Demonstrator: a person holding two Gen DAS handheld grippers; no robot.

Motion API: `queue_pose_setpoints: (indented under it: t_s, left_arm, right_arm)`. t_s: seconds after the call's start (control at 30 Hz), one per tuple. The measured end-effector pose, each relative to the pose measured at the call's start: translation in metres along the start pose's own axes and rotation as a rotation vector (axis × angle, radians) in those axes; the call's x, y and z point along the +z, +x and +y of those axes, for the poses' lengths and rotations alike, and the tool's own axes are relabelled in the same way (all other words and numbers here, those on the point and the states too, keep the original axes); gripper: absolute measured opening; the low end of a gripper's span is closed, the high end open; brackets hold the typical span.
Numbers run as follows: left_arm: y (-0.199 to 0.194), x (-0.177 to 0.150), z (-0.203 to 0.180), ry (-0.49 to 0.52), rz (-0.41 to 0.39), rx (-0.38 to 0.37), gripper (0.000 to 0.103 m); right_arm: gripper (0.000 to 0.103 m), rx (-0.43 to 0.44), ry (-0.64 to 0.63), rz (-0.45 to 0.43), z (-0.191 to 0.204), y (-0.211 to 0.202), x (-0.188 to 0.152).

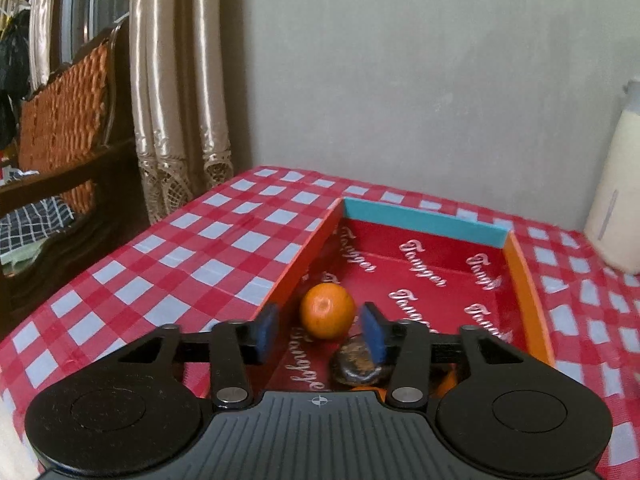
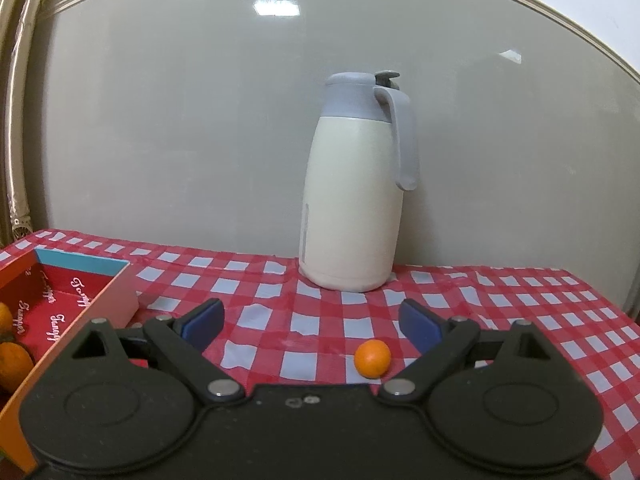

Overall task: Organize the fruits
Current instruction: 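Open the left gripper to release the orange in the box, then move the right gripper to the last small orange and close on it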

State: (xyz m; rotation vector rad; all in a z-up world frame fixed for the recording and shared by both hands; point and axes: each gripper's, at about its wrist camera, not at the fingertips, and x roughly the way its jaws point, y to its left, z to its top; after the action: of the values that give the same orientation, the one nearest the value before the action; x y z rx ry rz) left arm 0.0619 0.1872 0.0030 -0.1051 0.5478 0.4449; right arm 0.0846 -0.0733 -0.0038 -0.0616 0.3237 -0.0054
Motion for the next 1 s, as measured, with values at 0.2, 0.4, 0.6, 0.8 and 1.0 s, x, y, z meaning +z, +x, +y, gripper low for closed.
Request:
queue_pose_setpoints:
  t_s: [0.2,0.4,0.6,0.8,1.0]
  left_arm:
    - [-0.019,0.0,-0.013,0.051,-0.086,0.06,0.1]
    - [-0.021,0.003,-0.011,0.043,-0.076,0.038,0.1]
    - [-0.037,0.002,-0.002,0.037,-0.129,0.058,0.101]
    - [-0.053,-0.004,0.007,0.062,-0.175,0.079,0.103]
    - [-0.064,-0.005,0.022,0.056,-0.218,0.115,0.103]
  right_arm:
    - [0.094,-0.005,0.01,0.024,-0.006,0.005,-0.001]
    - [0.094,-0.016,0.023,0.049,-0.012,0.01,-0.004]
    - [0.094,-0.034,0.03,0.061,-0.018,0.014,-0.006]
    - [0.089,-0.028,0.05,0.099,-0.023,0.023,-0.009]
    - [0.088,-0.04,0.075,0.142,-0.029,0.037,-0.01]
